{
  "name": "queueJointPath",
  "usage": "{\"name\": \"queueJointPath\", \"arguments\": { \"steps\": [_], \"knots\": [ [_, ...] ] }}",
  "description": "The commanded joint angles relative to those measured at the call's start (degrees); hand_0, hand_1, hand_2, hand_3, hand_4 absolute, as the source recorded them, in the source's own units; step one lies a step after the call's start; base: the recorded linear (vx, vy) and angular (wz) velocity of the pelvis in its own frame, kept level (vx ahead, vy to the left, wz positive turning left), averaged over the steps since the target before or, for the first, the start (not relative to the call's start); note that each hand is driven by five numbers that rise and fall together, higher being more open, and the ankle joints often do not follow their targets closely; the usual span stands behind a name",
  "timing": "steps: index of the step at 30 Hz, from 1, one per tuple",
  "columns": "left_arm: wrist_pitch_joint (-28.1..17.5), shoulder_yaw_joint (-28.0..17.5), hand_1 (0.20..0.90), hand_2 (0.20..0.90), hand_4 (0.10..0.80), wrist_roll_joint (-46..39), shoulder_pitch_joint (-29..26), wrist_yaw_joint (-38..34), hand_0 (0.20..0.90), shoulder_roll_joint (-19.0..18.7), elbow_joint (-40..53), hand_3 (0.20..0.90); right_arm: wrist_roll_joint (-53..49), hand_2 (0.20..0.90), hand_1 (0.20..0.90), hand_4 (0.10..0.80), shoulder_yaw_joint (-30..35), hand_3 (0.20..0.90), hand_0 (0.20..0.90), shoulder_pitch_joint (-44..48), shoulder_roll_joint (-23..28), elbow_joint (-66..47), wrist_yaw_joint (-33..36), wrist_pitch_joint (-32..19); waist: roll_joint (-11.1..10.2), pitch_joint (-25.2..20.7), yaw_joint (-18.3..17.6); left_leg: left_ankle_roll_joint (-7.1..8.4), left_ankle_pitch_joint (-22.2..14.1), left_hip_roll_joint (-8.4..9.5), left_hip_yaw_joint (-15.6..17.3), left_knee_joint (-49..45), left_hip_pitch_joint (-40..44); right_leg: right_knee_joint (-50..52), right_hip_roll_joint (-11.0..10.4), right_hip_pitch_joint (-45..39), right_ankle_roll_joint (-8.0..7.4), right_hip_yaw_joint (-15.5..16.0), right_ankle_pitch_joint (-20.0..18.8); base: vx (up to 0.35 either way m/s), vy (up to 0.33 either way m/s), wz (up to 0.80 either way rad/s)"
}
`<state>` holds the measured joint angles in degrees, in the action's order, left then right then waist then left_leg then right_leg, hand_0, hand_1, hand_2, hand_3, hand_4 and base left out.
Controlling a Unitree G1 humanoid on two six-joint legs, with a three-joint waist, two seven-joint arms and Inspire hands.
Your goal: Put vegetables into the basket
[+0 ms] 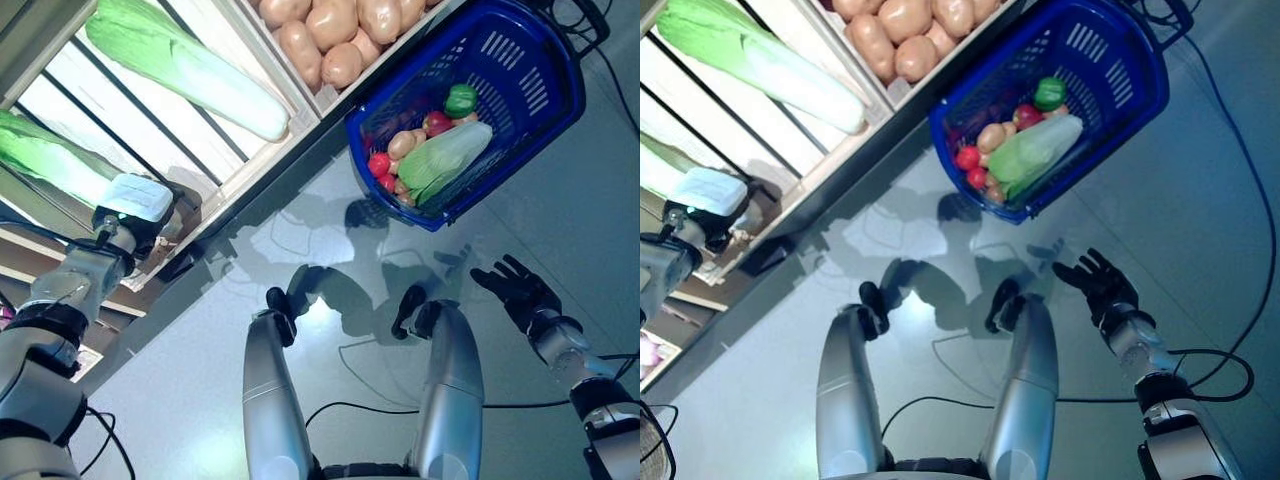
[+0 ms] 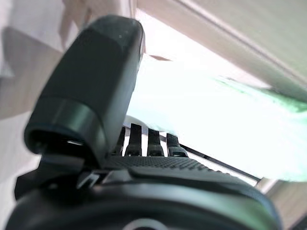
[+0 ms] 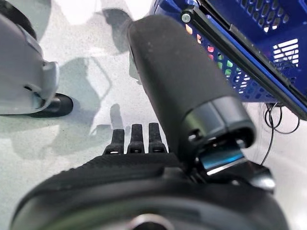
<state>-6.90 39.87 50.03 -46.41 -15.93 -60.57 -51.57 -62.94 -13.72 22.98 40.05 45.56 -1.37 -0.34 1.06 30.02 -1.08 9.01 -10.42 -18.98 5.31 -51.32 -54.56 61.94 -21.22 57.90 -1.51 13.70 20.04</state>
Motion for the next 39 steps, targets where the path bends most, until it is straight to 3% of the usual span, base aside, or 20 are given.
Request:
{"name": "queueJointPath", "arguments": {
  "steps": [1,11,12,14,25,35,39],
  "knots": [
    [10.05,-0.48,0.900,0.900,0.800,7.31,2.80,3.57,0.900,-6.34,-5.69,0.900,0.20,0.900,0.900,0.800,5.03,0.900,0.900,-2.06,5.48,-0.96,-1.53,-3.78,0.17,-0.22,-0.58,-1.61,-6.04,-1.20,1.98,-2.53,-2.18,-4.16,-3.09,-0.21,-4.08,-4.30,-3.48,-0.075,0.038,0.04],
    [20.24,-2.54,0.900,0.900,0.800,11.51,1.60,-3.68,0.900,-7.06,-7.21,0.900,-3.89,0.900,0.900,0.800,6.91,0.900,0.900,-0.87,7.93,0.12,-1.20,-5.36,-0.68,-0.22,0.56,-2.55,-7.73,-1.63,-1.23,-9.81,-15.13,3.39,-5.15,12.18,-2.80,-4.63,-1.90,-0.090,0.045,0.02],
    [19.84,-2.36,0.552,0.552,0.568,10.68,0.62,-3.19,0.552,-7.11,-7.31,0.552,-4.22,0.900,0.900,0.800,7.38,0.900,0.900,-0.55,8.07,0.50,-1.49,-5.55,-0.74,-0.22,0.64,-2.72,-7.85,-1.59,-1.44,-10.46,-16.33,4.07,-5.47,13.34,-2.76,-4.58,-1.82,-0.053,0.005,0.04],
    [19.24,-2.18,0.300,0.300,0.400,9.43,-0.21,-4.21,0.300,-7.17,-6.89,0.300,-5.07,0.900,0.900,0.800,7.74,0.900,0.900,0.00,8.45,0.37,-1.25,-5.65,-0.71,-0.22,0.81,-2.92,-7.84,-1.39,-1.50,-10.91,-17.33,4.66,-5.66,14.27,-2.66,-4.47,-1.81,-0.058,0.018,0.03],
    [14.81,-1.77,0.300,0.300,0.400,3.45,-2.21,-13.43,0.300,-6.08,-6.63,0.300,-5.92,0.900,0.900,0.800,7.47,0.900,0.900,3.74,7.82,-0.74,-2.02,-5.04,-0.40,-0.22,1.09,-3.24,-7.05,-0.63,-0.24,-9.40,-14.48,2.86,-4.92,11.59,-2.92,-3.84,-3.03,-0.019,0.000,-0.05],
    [5.73,-2.53,0.300,0.300,0.400,-5.73,-1.48,-24.38,0.300,-4.57,-4.48,0.300,-5.12,0.900,0.900,0.800,5.53,0.900,0.900,3.09,3.53,-3.58,-0.51,-5.37,-0.10,-0.22,0.38,-1.91,-3.67,-0.25,2.55,-0.97,-0.43,-4.74,-1.87,-2.13,-3.39,-3.40,-4.90,0.040,-0.046,-0.07],
    [-0.65,-4.82,0.300,0.300,0.400,-17.79,-0.02,-27.19,0.300,-3.33,-1.56,0.300,-4.15,0.900,0.900,0.800,4.76,0.900,0.900,2.18,0.84,-5.04,1.52,-5.93,0.31,-0.22,0.12,-1.90,-2.25,0.66,3.02,2.82,7.47,-7.76,-1.07,-9.66,-3.27,-3.97,-5.40,0.076,-0.075,-0.04]
  ]
}}
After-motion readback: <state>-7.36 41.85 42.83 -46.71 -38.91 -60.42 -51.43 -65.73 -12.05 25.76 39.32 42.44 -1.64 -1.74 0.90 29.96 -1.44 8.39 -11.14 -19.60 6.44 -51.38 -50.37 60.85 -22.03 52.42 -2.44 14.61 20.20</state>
